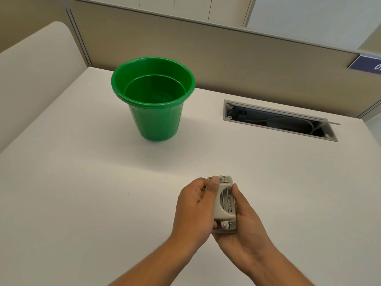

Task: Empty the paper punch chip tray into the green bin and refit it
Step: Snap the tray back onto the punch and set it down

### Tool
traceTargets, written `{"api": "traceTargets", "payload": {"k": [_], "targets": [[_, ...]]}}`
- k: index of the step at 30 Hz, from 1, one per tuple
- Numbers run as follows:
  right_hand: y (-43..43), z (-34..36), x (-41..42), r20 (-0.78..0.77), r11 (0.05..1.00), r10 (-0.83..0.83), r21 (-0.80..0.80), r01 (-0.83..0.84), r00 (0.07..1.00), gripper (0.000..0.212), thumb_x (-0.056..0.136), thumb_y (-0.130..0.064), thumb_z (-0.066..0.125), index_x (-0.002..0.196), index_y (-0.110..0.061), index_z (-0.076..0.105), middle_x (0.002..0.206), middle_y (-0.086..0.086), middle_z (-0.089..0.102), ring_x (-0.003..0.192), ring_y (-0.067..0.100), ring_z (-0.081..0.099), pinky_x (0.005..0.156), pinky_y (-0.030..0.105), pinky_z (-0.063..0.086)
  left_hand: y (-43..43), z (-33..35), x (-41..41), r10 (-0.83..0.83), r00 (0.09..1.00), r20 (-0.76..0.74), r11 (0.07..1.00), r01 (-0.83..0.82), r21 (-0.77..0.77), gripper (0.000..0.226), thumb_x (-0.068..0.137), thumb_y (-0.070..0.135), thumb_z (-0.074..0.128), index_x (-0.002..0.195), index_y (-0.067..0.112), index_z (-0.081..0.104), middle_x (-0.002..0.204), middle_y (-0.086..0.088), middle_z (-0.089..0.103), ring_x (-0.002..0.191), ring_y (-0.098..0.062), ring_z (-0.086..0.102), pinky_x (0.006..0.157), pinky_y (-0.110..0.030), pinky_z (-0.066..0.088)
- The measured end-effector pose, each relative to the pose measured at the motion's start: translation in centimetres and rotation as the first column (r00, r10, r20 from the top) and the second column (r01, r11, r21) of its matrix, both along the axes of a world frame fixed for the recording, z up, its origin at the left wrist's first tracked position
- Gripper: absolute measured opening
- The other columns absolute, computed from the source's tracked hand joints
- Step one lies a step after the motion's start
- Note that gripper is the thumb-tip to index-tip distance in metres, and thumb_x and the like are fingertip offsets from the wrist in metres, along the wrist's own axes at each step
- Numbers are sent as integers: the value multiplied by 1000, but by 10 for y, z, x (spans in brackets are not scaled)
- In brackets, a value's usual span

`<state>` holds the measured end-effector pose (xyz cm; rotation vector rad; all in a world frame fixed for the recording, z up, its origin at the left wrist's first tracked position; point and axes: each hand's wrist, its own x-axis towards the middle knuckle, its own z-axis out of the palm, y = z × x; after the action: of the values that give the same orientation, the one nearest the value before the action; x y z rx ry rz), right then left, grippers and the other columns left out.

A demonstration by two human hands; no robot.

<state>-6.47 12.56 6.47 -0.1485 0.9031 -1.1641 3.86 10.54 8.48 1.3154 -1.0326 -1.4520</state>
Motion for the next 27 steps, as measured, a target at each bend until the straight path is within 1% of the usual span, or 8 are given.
{"api": "traceTargets", "payload": {"k": [8,10,12,14,16,21,25,27], "targets": [[0,4,-3,-1,999,26,-35,-27,1000,40,91,-45,54,106,-14,74,93,9,72,72,20,65,51,31,47,-1,3,3,-106,994,-25,994,106,-22,30,91,46,57,80,22,72,72,4,74,58,-10,68,42,-19,48],[-1,6,-6,20,998,34,-47,-33,999,44,94,-46,51,110,-11,72,95,12,71,70,24,62,56,33,49,-1,3,7,-96,994,-48,995,94,-35,31,94,42,55,77,22,71,61,2,70,47,-11,63,38,-19,45],[0,7,-9,44,1000,23,-11,-22,999,47,94,-46,51,112,-8,72,105,15,73,77,28,65,69,35,52,-4,0,15,3,999,-32,999,-4,-48,33,96,36,54,71,19,67,52,2,64,39,-12,54,39,-21,44],[1,8,-13,55,999,-8,34,6,998,47,92,-46,52,113,-8,72,116,18,72,87,27,69,76,36,56,-7,-4,22,76,997,16,997,-75,-36,28,95,33,57,71,19,66,55,4,64,41,-11,53,42,-21,46],[2,10,-14,51,999,-20,42,18,998,46,92,-45,54,111,-8,73,115,18,72,87,27,71,75,36,59,-9,-6,26,53,996,69,999,-52,-8,22,92,32,62,73,22,68,60,7,66,46,-8,56,47,-20,48],[5,14,-10,-40,999,28,33,-27,999,42,91,-44,54,108,-12,75,97,13,75,81,25,69,79,37,51,-6,-4,25,-127,991,48,990,124,62,20,88,38,65,80,22,75,65,8,70,54,-6,58,54,-19,50],[4,19,-8,-138,998,57,8,-56,989,38,85,-41,60,104,-14,77,92,7,75,75,18,67,64,30,51,-5,-2,26,-110,994,-1,993,110,47,16,86,34,69,81,21,78,72,-3,73,56,-6,59,55,-17,49],[3,23,-10,-231,995,93,-24,-101,968,38,83,-42,60,103,-15,77,95,7,76,78,18,68,63,30,51,-5,-2,28,-108,994,-19,994,109,25,12,85,31,71,82,23,79,73,-3,75,57,-5,61,55,-17,51]]}}
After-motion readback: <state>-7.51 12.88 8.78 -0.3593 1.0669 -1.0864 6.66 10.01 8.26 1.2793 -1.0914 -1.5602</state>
